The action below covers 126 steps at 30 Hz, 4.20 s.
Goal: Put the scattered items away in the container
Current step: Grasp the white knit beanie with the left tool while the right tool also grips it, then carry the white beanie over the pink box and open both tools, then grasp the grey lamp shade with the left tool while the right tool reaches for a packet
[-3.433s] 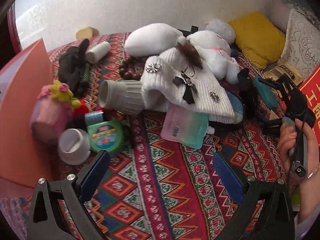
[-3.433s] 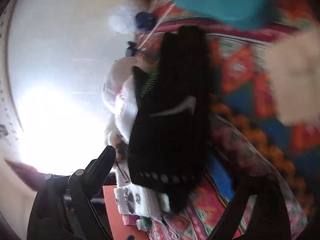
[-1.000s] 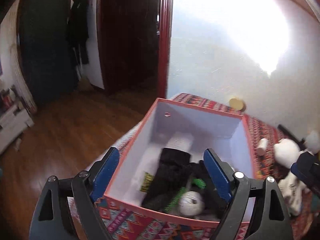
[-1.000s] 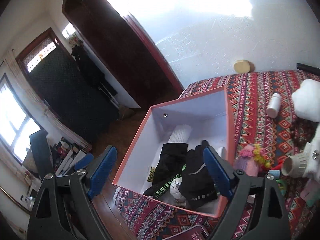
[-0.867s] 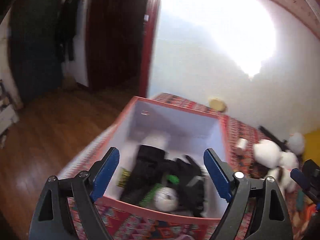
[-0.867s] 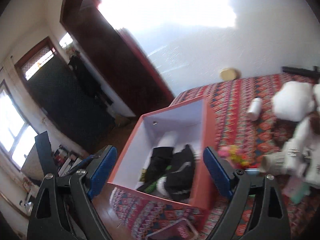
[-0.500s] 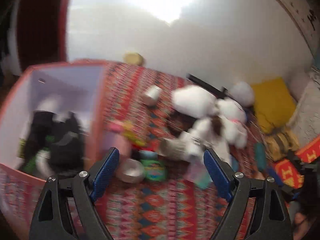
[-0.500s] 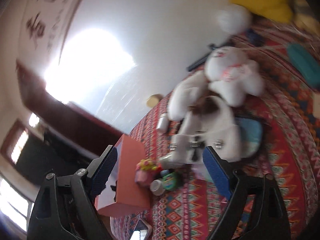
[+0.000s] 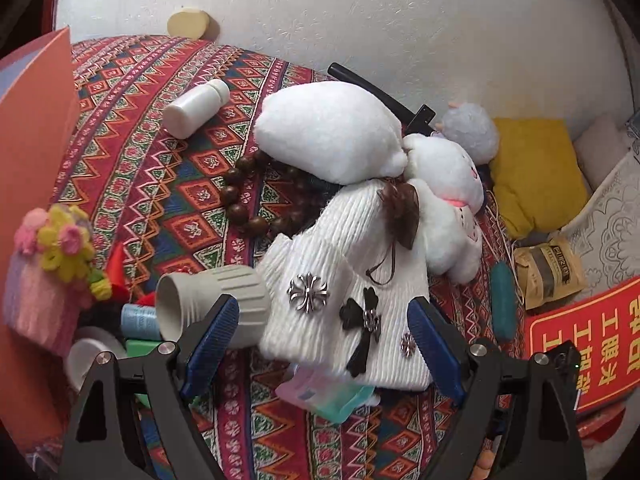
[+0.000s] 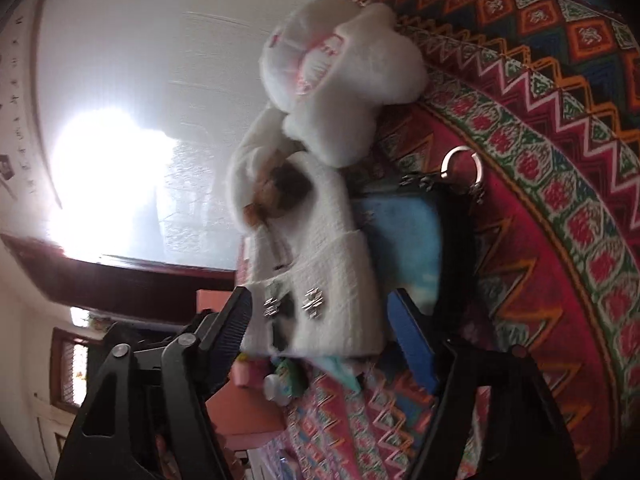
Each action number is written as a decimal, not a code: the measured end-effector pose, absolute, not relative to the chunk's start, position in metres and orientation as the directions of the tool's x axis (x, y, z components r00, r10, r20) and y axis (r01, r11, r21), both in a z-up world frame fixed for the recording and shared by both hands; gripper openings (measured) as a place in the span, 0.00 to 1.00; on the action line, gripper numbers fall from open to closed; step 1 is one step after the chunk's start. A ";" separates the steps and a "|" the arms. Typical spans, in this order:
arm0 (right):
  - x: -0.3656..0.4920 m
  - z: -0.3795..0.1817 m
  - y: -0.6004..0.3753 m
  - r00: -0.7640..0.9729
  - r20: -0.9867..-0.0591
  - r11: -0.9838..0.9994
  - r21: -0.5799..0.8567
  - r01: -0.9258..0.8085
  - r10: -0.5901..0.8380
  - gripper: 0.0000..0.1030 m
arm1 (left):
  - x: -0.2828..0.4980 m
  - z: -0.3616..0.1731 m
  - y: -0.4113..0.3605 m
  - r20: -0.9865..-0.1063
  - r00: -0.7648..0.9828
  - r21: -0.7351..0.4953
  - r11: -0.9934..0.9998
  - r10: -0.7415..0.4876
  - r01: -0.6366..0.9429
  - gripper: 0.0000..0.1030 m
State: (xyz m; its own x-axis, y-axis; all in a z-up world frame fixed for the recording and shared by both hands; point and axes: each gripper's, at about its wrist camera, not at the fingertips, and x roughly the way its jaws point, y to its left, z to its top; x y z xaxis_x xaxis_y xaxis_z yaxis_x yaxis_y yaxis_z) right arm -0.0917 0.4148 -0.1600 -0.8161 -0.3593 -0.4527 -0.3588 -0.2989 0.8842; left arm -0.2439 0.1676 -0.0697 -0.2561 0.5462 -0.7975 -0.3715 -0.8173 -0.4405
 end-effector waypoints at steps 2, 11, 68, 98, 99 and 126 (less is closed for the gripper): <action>-0.098 -0.166 0.414 -0.808 -0.458 -0.293 0.883 -0.367 -0.370 0.61 | -0.248 -0.075 0.175 -0.802 -0.250 -0.435 -0.817 0.543 -0.379 0.84; -0.117 -0.178 0.407 -0.791 -0.444 -0.267 0.894 -0.360 -0.421 0.38 | -0.250 -0.099 0.205 -0.839 -0.204 -0.382 -0.813 0.504 -0.439 0.22; -0.137 0.047 0.131 -0.855 -0.343 -0.850 0.493 0.189 -0.389 0.87 | -0.199 0.091 -0.217 -0.538 -0.841 -0.228 -0.970 0.052 0.086 0.83; -0.104 -0.176 0.350 -0.701 -0.564 -0.415 0.818 -0.399 -0.437 0.99 | -0.210 -0.104 0.149 -0.834 -0.521 0.146 -0.840 0.179 -0.522 0.83; -0.110 -0.175 0.347 -0.695 -0.573 -0.436 0.809 -0.394 -0.434 0.99 | -0.215 -0.107 0.151 -0.832 -0.528 0.156 -0.841 0.170 -0.517 0.83; -0.090 -0.143 0.331 -0.763 -0.401 -0.369 0.901 -0.228 -0.507 0.11 | -0.249 -0.101 0.158 -0.825 -0.525 0.119 -0.843 0.209 -0.524 0.48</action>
